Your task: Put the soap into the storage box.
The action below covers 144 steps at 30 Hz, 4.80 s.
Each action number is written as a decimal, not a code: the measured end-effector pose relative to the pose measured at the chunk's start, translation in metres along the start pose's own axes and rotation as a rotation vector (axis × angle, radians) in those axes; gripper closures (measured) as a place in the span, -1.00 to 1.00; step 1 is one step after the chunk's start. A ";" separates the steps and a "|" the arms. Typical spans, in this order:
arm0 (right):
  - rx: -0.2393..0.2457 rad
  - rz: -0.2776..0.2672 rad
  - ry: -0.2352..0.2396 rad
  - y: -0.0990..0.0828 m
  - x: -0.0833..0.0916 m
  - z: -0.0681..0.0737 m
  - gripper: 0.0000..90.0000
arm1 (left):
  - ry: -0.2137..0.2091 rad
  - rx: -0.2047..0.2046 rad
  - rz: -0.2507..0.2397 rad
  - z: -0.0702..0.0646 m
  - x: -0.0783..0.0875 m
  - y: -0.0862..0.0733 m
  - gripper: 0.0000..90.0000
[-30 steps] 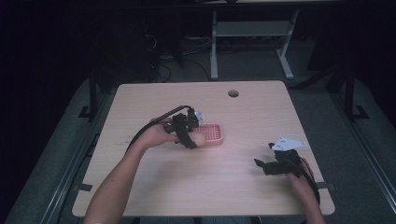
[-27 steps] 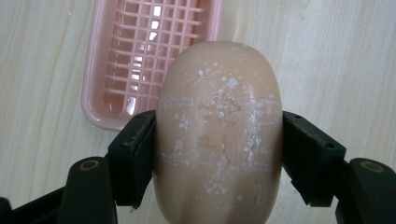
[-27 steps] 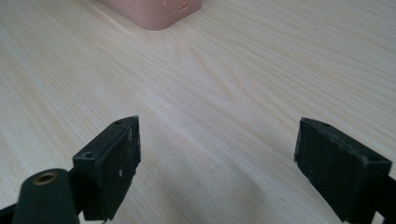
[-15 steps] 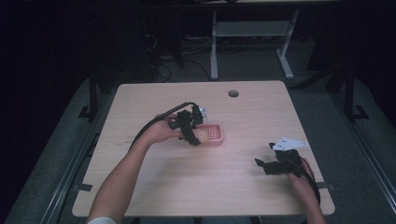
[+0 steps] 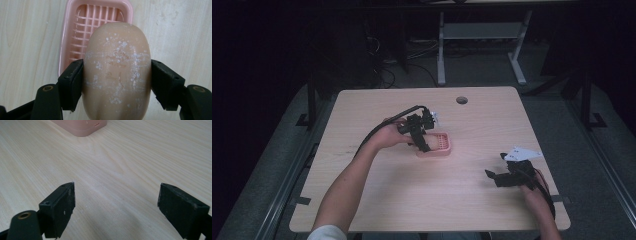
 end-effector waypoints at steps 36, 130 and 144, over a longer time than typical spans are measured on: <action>-0.005 -0.002 0.002 0.000 0.000 0.000 -0.69 | -0.018 0.050 0.005 0.022 -0.034 0.011 -0.29; 0.001 0.022 -0.022 0.001 -0.005 0.003 -0.69 | 0.057 0.055 -0.093 -0.040 0.015 -0.052 -0.50; 0.004 0.023 -0.026 0.001 -0.006 0.003 -0.69 | 0.060 0.076 -0.103 -0.050 0.014 -0.069 -0.51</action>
Point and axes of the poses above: each handheld gripper's, and its own axes: x roughly backward along the jaws, y roughly out of its top, z roughly to its left, the point moved 7 cm from there along -x, roughly forward along the jaws, and after that the axes turned 1 degree about z, right-handed, at the moved point
